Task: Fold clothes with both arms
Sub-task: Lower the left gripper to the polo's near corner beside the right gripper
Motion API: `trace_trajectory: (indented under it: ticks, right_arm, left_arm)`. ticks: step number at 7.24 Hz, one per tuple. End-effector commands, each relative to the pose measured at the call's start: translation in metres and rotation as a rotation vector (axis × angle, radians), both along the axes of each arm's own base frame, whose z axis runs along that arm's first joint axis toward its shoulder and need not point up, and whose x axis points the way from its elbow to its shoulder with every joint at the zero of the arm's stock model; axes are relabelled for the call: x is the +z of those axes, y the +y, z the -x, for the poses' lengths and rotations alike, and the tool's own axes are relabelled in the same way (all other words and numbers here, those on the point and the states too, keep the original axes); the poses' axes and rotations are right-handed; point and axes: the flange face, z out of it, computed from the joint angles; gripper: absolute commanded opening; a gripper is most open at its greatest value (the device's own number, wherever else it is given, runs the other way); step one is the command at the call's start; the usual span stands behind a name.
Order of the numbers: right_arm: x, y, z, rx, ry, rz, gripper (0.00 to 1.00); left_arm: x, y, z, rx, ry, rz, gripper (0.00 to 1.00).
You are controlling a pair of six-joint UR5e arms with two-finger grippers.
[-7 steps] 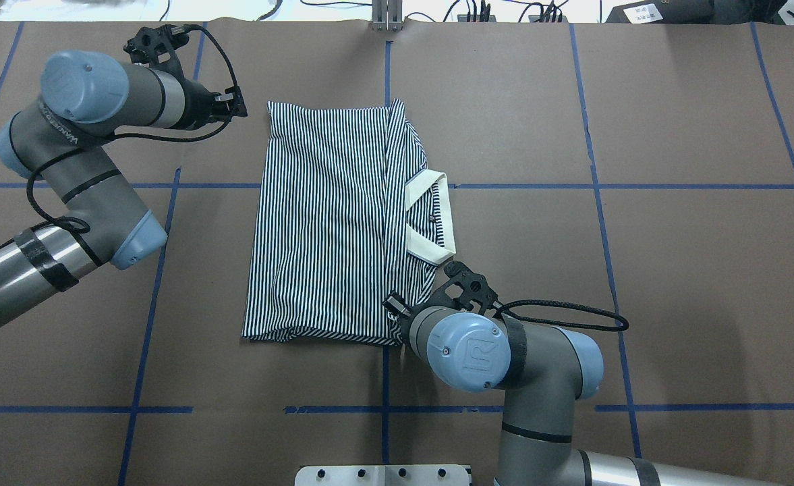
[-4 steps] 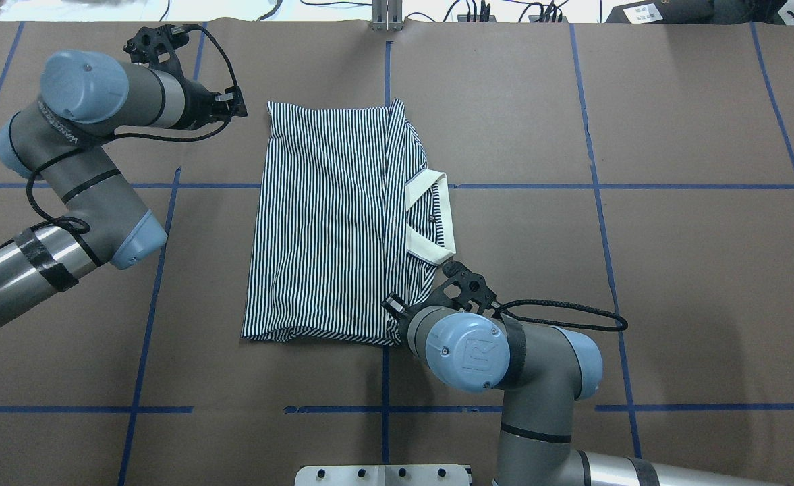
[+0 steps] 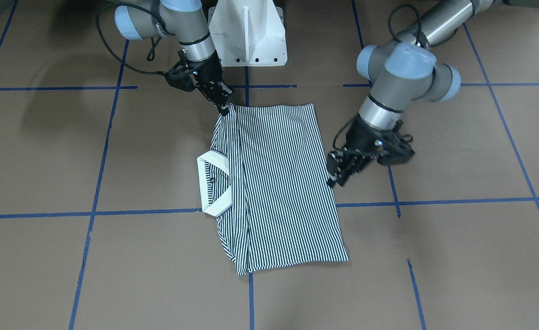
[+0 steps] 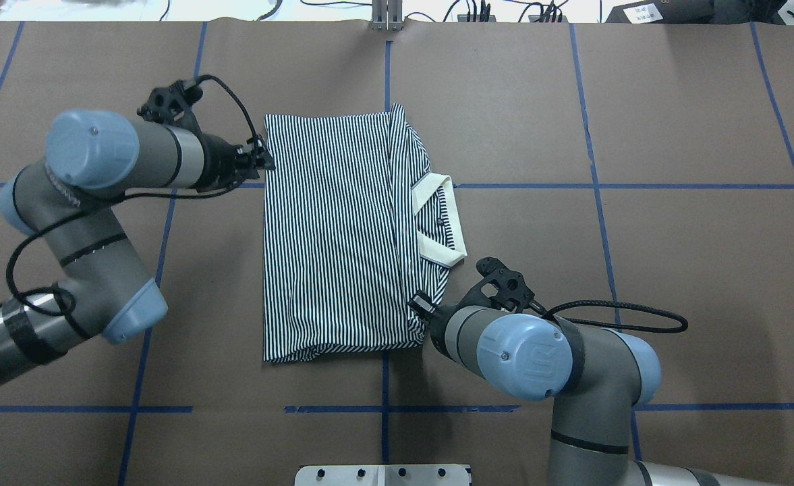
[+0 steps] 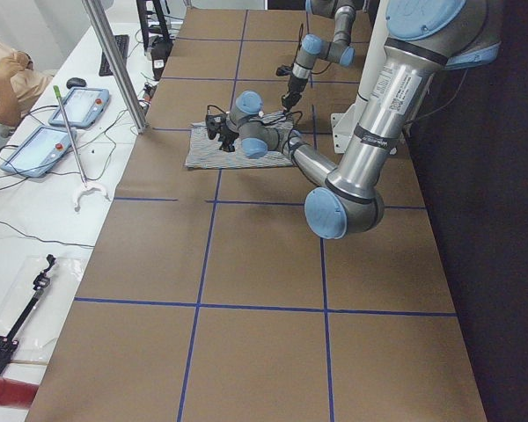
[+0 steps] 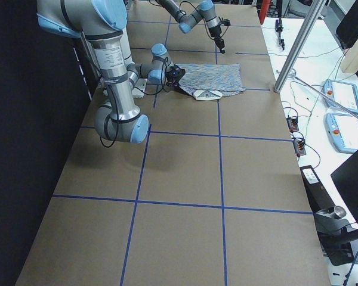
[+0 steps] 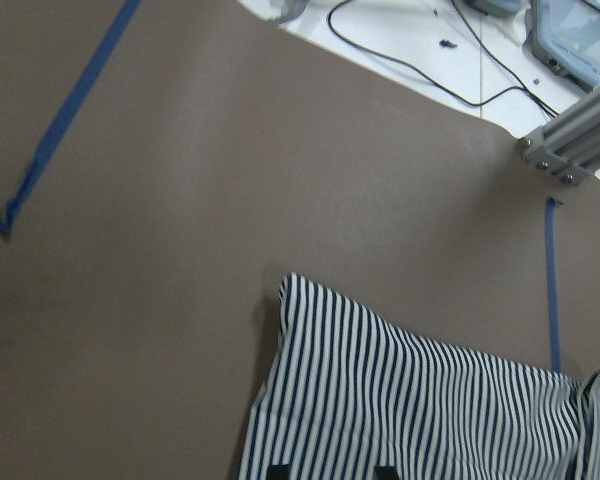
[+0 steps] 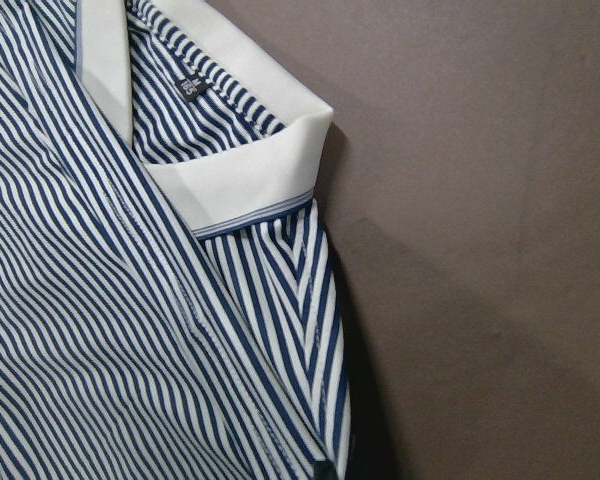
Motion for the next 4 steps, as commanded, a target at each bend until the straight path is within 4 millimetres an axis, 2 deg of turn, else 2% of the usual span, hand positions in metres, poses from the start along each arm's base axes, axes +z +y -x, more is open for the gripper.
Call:
trace_trajectory:
  ticks: [1,2,3,4]
  right_arm:
    - [0.002,0.007,-0.006,-0.004,-0.003,0.0,0.0]
    - [0.001,0.007,-0.007,-0.004,-0.008,-0.001,0.0]
    - [0.001,0.007,-0.007,-0.004,-0.006,-0.001,0.0]
    - [0.001,0.007,-0.007,-0.004,-0.008,-0.001,0.0]
  left_arm:
    - [0.001,0.108,-0.027,0.068,0.031,0.116,0.48]
    - [0.014,0.147,-0.045,0.1,0.03,0.194,0.5]
    - [0.017,0.17,-0.061,0.119,0.021,0.237,0.51]
    - [0.02,0.184,-0.071,0.135,0.001,0.253,0.54]
